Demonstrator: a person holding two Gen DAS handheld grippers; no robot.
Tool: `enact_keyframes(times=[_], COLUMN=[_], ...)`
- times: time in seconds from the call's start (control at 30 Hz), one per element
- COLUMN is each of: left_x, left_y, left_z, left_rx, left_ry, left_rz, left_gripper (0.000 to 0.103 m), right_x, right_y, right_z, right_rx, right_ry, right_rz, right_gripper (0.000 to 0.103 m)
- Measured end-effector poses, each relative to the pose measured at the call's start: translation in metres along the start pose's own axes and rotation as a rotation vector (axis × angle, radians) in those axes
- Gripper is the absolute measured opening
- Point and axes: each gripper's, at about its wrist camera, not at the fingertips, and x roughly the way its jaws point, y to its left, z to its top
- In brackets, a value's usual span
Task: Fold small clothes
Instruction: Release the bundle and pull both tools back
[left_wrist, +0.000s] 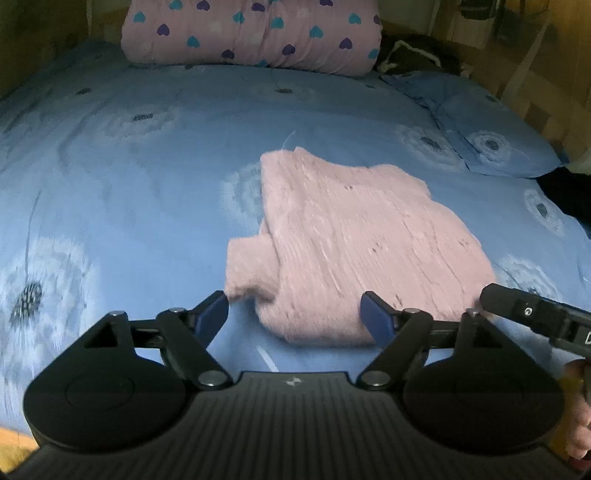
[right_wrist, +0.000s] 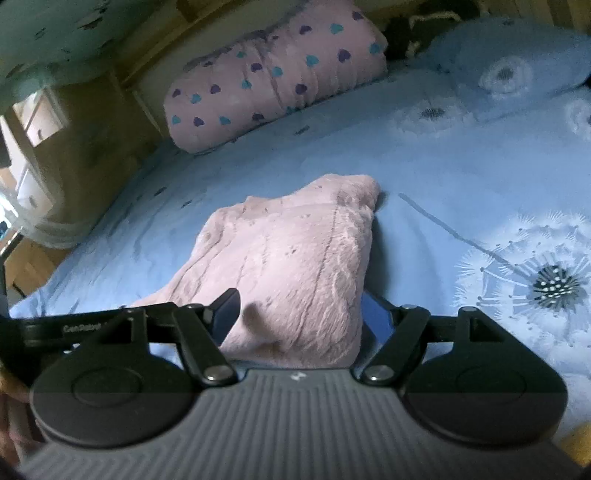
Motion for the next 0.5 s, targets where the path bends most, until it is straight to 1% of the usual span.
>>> enact_keyframes(times=[0.03,0.13,0.2,0.3,0.33,0.37,0.5], left_x=[-0.002,-0.007,-0.007,-0.002,0.0,0.003,0.013], left_y=[-0.002,-0.007,-0.012,-0.018,-0.019,-0.02,-0.021], left_z=[-0.004,-0.017,-0.026,-0.035,-0.038,-0.04,-0.05], left_rx=[0.0,0.006,0.022,0.042,0.046,0.047,0.041], left_ry=[0.0,-0.005,-0.011,0.001,0.008,0.014,0.039], left_rz=[-0.001,0.011,0.038,0.077,0.083,0.088,0.114], left_gripper=[0.083,0.089,0.092,0.095,0.096,0.097,0.098], right_x=[-0.003,-0.01,-0.013,-0.014,-0.014,-0.013,-0.009], right_y=[0.003,0.013,0.018,0.025,0.027,0.027,0.03], right_z=[-0.002,-0.01,-0.017,-0.031,-0.035,-0.039,-0.052], right_rx=[-0.015,-0.063,-0.1,-0.162,-0.18,-0.195,-0.229], right_ry=[0.002,0.009,0.01,0.008,0.004,0.001,0.004], right_rz=[-0.009,-0.043,-0.068,-0.117,-0.134,-0.15,-0.227], right_gripper=[0.075,0.075,0.075,0.075,0.078,0.085,0.086])
